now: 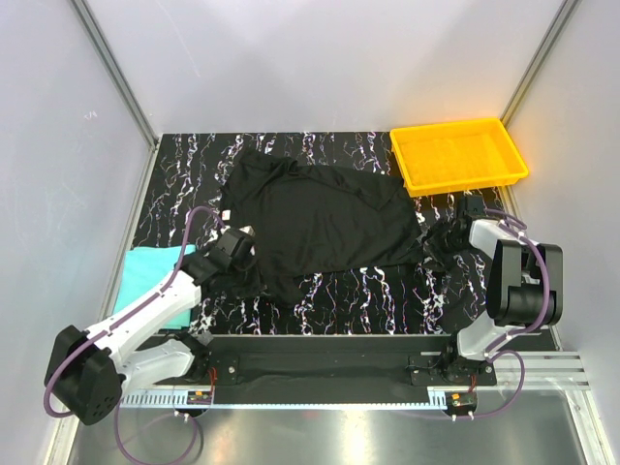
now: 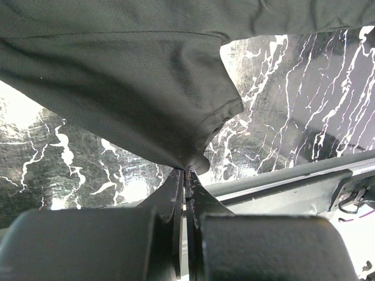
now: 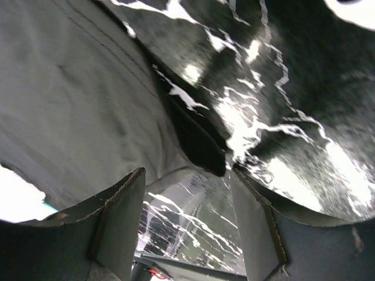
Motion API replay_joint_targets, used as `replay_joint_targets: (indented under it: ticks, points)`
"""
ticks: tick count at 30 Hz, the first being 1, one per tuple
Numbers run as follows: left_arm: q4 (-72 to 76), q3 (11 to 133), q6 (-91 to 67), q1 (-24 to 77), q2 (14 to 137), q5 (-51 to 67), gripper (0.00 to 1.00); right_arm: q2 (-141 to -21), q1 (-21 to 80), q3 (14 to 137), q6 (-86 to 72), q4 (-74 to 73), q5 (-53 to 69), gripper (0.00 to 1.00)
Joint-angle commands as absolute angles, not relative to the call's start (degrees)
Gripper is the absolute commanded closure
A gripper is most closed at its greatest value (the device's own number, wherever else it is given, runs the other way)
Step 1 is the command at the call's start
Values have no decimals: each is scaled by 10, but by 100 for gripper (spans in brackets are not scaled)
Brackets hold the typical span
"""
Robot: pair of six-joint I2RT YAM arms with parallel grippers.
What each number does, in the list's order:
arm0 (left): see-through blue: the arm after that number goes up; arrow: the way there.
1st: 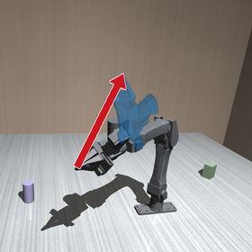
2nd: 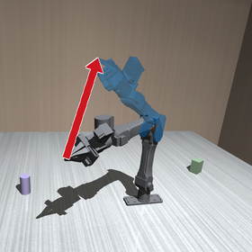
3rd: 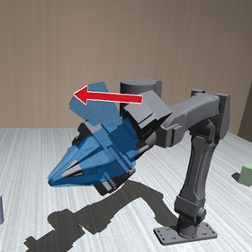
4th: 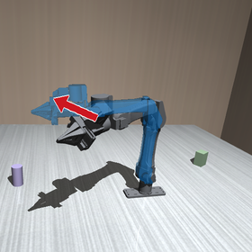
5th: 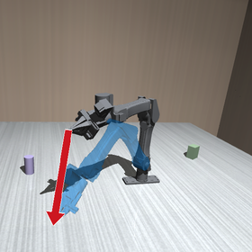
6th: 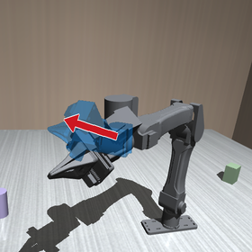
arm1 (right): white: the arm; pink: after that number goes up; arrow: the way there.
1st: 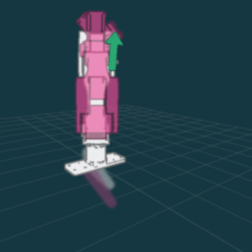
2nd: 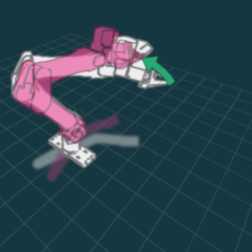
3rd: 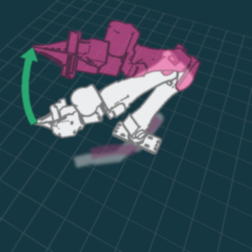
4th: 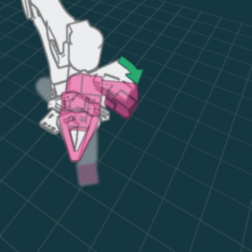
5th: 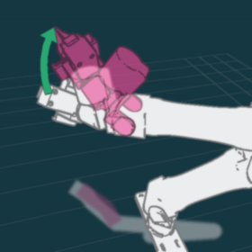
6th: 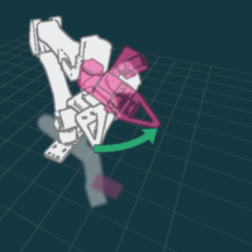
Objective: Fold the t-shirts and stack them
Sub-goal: Flatten the tshirt out
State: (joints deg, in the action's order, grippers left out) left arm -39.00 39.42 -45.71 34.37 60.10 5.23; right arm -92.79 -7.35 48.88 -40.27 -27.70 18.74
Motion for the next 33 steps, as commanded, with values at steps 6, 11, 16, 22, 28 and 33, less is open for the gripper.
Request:
replay_joint_targets:
  ticks: [6, 11, 16, 22, 28, 33]
  points:
    - [-385, 431, -410, 329, 599, 98, 100, -943, -76, 467, -390, -219, 153, 40]
    - [-389, 432, -403, 322, 594, 108, 100, -937, -76, 458, -402, -220, 145, 42]
    - [-397, 443, -391, 309, 590, 119, 100, -950, -77, 468, -404, -224, 132, 47]
    - [-419, 462, -376, 297, 575, 116, 100, -958, -79, 468, -404, -227, 127, 62]
    - [-431, 471, -372, 287, 560, 120, 100, -950, -81, 461, -417, -235, 123, 46]
    - [-436, 470, -367, 283, 546, 112, 100, -968, -81, 478, -433, -261, 103, 46]
